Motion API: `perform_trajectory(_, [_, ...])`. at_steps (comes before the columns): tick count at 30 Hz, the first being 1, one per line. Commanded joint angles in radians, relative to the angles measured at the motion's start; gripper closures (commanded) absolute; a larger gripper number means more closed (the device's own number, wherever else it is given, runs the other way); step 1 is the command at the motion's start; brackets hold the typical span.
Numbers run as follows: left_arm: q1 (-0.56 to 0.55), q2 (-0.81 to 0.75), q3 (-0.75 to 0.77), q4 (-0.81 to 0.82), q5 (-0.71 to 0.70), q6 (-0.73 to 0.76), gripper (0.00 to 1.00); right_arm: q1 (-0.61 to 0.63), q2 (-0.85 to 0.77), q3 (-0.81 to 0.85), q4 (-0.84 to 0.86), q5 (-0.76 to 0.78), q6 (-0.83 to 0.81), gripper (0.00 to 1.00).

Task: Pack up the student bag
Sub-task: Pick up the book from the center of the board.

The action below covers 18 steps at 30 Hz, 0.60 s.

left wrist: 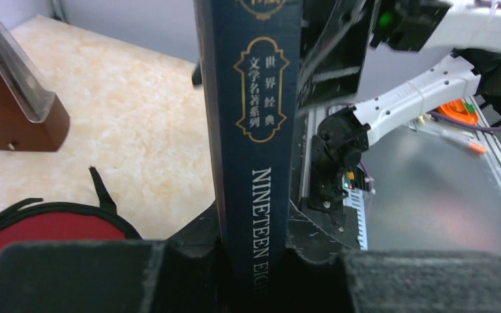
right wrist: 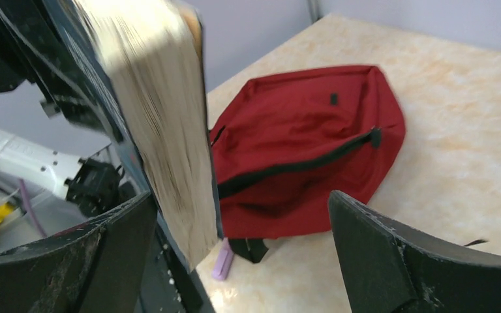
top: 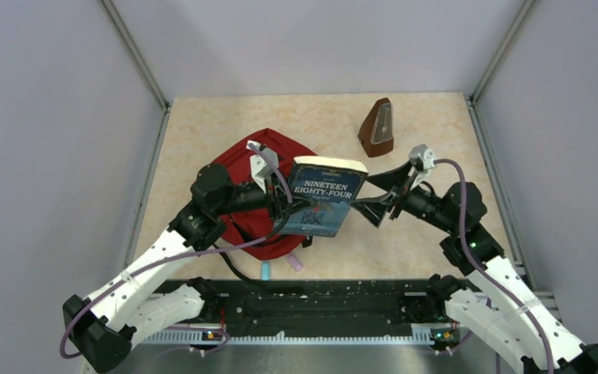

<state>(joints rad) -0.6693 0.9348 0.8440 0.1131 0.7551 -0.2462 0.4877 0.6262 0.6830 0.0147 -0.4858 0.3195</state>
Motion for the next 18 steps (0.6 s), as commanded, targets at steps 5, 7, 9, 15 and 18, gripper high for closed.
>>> perform_trajectory(5, [0.005,-0.042,-0.012,0.291,0.045,-0.097,1.00,0.004,0.099,-0.132,0.420,-0.238,0.185,0.02])
perform_trajectory(7, [0.005,-0.025,-0.003,0.295,0.088,-0.107,1.00,0.031,0.133,-0.132,0.473,-0.244,0.187,0.02])
perform_trajectory(9, [0.004,-0.011,-0.002,0.305,0.123,-0.117,1.00,0.065,0.174,-0.126,0.520,-0.243,0.185,0.02])
perform_trajectory(15, [-0.001,0.020,0.008,0.321,0.188,-0.130,1.00,0.152,0.269,-0.076,0.625,-0.266,0.207,0.11])
perform_trajectory(18, [-0.001,0.015,0.015,0.256,0.149,-0.073,1.00,0.155,0.273,-0.095,0.722,-0.258,0.262,0.39])
